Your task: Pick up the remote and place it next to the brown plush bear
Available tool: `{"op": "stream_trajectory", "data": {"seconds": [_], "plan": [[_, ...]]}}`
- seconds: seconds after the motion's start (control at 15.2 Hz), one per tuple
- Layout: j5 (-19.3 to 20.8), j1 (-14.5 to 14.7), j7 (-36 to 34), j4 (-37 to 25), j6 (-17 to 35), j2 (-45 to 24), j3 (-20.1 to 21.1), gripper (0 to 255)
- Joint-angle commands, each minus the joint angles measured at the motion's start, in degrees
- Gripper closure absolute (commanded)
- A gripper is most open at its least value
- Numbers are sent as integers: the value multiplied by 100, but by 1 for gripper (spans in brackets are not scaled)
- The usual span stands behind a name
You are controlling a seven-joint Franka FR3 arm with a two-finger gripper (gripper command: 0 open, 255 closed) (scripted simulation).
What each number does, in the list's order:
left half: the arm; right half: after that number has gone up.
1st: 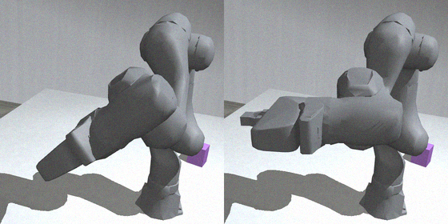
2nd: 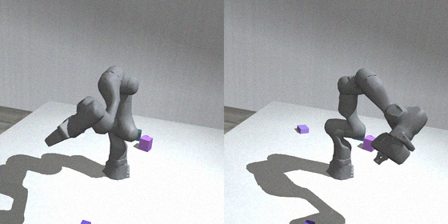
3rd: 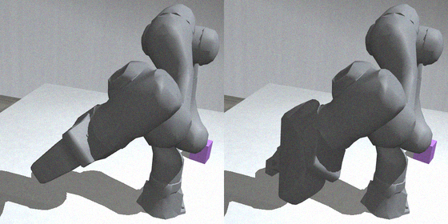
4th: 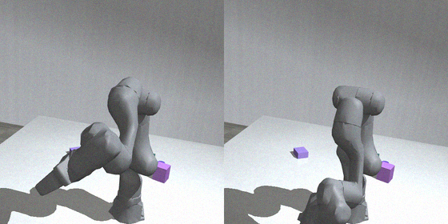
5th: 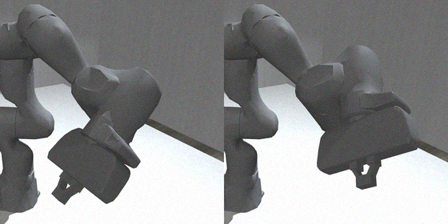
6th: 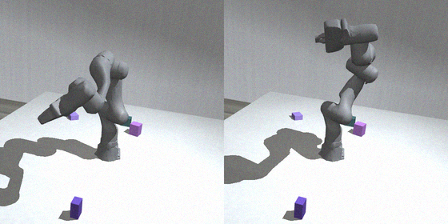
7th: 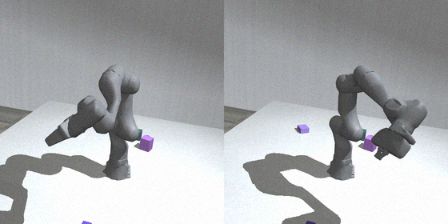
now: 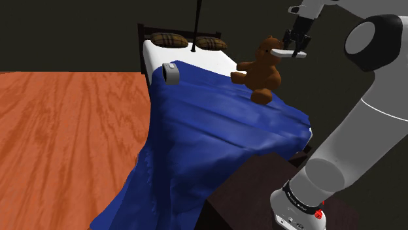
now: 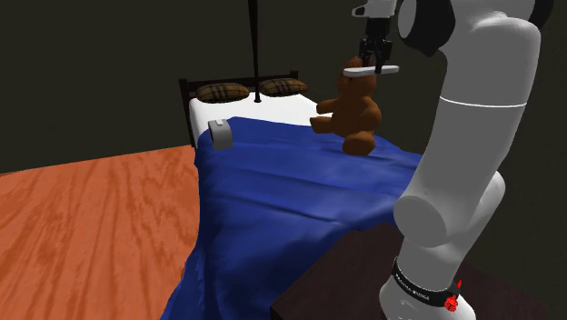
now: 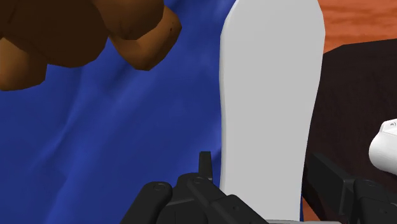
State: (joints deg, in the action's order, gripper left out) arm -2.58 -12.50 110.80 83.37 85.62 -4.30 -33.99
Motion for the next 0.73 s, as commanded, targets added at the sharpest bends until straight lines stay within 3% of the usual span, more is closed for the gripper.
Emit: {"op": "stream_trajectory", "data": {"seconds": [0.0,0.66], "plan": [[53,30,-30,284,210,94,16,255],[158,82,-100,1264,1032,286,52,255]]}}
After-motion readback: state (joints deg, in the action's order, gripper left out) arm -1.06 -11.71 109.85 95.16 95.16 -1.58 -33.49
